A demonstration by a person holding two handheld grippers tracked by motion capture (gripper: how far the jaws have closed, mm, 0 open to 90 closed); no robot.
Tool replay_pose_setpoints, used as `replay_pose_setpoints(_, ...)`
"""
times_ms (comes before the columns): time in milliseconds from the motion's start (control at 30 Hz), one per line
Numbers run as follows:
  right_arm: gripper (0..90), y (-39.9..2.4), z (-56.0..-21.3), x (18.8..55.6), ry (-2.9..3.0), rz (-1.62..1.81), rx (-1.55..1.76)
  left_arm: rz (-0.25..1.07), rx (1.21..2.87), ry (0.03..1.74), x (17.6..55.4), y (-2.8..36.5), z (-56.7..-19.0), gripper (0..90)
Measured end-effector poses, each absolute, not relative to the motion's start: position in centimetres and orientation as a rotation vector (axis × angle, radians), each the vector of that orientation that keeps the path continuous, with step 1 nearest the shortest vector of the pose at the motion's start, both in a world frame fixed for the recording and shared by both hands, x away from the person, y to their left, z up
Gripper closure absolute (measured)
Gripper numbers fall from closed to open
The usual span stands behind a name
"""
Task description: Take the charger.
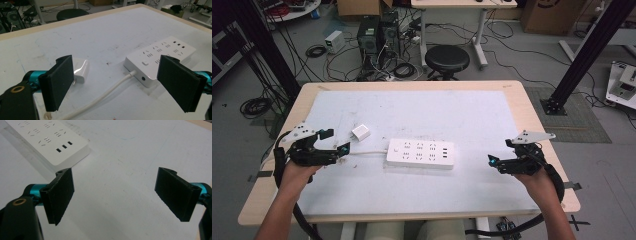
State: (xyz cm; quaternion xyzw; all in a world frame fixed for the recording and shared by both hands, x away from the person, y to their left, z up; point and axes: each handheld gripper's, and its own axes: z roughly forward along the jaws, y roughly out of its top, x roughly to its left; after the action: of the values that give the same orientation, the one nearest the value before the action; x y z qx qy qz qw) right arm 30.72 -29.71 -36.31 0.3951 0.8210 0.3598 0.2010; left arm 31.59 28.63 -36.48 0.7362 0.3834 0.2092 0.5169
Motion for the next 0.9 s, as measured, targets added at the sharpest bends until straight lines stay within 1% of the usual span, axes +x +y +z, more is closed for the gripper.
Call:
replay_pose_setpoints(367, 16.1, -29.1, -36.0, 31.5, 2.299, 1.003, 1.101, 0.533, 1.829, 0.906, 35.7, 28.1, -34.7, 14.2)
replay_pose_setpoints(567, 16.1, -28.6, -36.0, 31.8, 2.303, 0.998, 1.111, 0.528, 1.844, 0.894, 37.4, 27.6, -35.1, 14.2)
replay_pose_setpoints(633, 16.1, -28.4, -35.9, 31.9, 2.308, 0.991, 1.11, 0.531, 1.872, 0.861, 38.3, 27.5, -35.2, 14.2)
replay_pose_setpoints(700, 16.1, -28.4, -35.8, 32.1, 2.308, 0.993, 1.099, 0.523, 1.865, 0.849, 38.8, 27.4, -35.4, 14.2)
replay_pose_setpoints(900, 16.1, -28.1, -35.7, 32.3, 2.313, 0.98, 1.107, 0.493, 1.898, 0.866, 40.3, 27.6, -36.7, 14.2)
